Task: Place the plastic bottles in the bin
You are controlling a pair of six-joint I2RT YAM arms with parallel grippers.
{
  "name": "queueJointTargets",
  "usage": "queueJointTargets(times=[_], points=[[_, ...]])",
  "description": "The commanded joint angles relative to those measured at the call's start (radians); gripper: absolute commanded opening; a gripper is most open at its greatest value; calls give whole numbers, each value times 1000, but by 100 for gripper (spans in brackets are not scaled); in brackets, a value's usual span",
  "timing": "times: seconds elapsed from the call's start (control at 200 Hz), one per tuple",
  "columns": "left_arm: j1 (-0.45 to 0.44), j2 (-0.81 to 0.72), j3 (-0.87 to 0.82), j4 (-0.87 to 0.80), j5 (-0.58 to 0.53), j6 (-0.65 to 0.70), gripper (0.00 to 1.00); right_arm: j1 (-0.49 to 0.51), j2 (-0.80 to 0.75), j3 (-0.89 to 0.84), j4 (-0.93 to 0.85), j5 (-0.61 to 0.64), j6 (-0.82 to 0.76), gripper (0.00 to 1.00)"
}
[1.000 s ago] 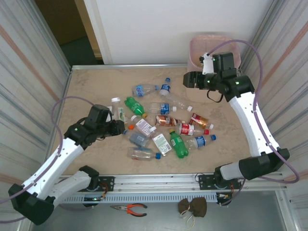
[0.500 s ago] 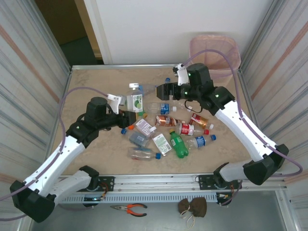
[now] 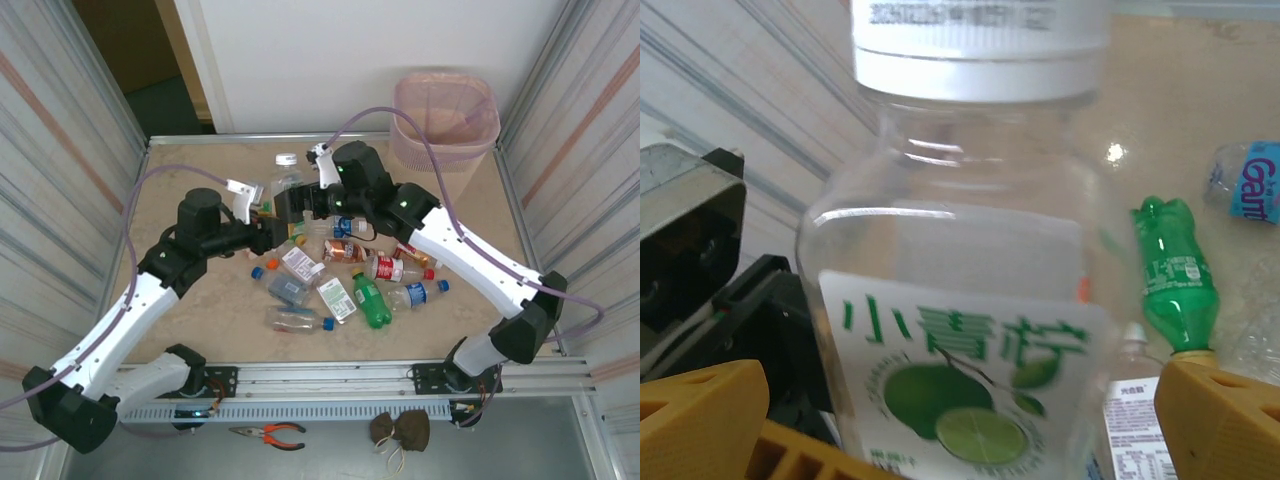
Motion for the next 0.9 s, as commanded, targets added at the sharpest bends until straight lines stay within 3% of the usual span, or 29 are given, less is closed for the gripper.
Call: queueJointTargets(times=[0.0,0.596,0.792,0.892], points=[[4,8,43,20,38,44,37,12,30,72,-16,61,44,97],[3,-17,12,66,37,26,39,13,66,97,-29,81,83,72],[4,-38,-21,96,28,12,45,13,52,95,-35,94,81,67],[5,-44,-29,107,6,1,59,6,45,98,-37,101,77,66]])
